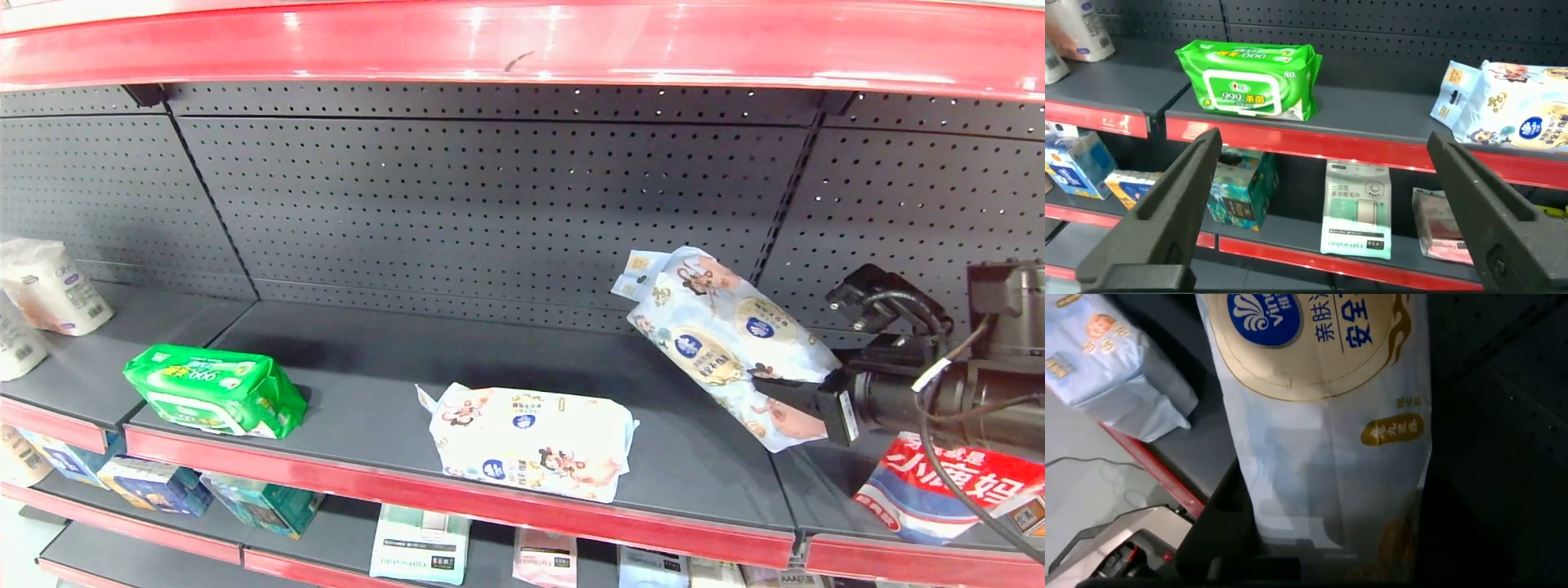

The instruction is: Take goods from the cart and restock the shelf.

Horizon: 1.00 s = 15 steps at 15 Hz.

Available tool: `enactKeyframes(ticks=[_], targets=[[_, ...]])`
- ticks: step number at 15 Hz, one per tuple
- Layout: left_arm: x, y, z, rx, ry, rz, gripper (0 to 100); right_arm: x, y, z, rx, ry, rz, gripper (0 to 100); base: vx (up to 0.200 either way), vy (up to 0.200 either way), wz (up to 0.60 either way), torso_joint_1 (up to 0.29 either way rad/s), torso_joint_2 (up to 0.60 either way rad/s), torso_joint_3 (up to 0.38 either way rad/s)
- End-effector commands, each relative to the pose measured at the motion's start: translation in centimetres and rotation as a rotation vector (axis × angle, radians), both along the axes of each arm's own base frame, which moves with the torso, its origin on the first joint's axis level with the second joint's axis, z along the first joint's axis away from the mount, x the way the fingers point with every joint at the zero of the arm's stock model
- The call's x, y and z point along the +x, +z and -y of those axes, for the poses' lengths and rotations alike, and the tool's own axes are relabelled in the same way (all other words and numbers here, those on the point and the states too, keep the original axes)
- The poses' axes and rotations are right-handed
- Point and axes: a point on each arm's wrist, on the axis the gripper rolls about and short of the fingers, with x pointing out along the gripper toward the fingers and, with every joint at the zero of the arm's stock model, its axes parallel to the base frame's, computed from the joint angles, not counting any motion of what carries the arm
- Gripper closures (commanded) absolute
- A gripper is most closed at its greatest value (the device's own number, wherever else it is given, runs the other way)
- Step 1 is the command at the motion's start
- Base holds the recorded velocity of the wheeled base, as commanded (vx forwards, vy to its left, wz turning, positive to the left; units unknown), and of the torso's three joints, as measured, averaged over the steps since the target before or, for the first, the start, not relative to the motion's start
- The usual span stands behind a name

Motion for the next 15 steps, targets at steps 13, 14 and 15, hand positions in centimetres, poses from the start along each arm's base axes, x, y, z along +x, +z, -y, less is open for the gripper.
enactKeyframes(ticks=[13,14,15], targets=[[0.0,0.0,0.0,0.0,0.001,0.002,0,6.7,-1.7,-2.5,0.0,0.158,-0.04,100,0.0,0.0,0.0,0.0,0.0,0.0],[0.0,0.0,0.0,0.0,0.001,0.002,0,7.1,-1.8,-2.5,-0.006,0.177,-0.037,100,0.0,0.0,0.0,0.0,0.0,0.0],[0.0,0.0,0.0,0.0,0.0,0.002,0,7.6,-2.0,-2.7,-0.005,0.187,-0.039,100,0.0,0.0,0.0,0.0,0.0,0.0]])
